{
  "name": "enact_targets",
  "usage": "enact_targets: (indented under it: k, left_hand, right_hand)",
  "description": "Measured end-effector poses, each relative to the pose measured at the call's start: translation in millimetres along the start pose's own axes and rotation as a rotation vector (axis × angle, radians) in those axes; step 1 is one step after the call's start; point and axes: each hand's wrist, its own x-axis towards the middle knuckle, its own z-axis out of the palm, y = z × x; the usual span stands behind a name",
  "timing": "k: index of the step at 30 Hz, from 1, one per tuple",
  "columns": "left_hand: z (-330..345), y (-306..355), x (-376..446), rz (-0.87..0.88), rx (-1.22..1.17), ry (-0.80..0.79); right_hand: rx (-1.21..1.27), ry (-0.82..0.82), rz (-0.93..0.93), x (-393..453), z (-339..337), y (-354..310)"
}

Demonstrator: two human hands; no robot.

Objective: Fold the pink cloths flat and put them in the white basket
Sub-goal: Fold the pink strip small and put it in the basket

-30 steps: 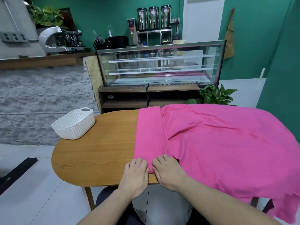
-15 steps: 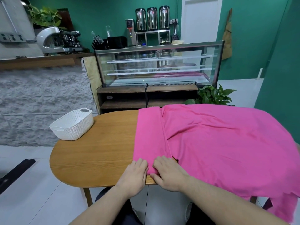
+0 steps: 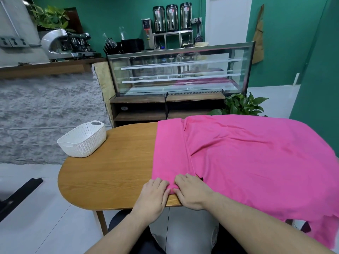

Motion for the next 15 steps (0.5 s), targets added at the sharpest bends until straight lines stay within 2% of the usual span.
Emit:
enact_targets:
  k: [6,12,15]
  left_hand:
    - [-3.9,1.6,11.2,0.02,0.052,0.018]
    - [-6.2,13.0,31.4,-0.202,0.106,-0.063]
    - [-10.6,20.8,33.2,-0.309,0.159,-0.148]
  right_hand:
    - [0.067,0.057,0.06,-0.6,-0.4,-6.7]
    - [-0.156,0.283,0.136,-4.7,17.6,-14.1]
    - [-0.158,0.29,0.161,-0.7,19.4,-16.5]
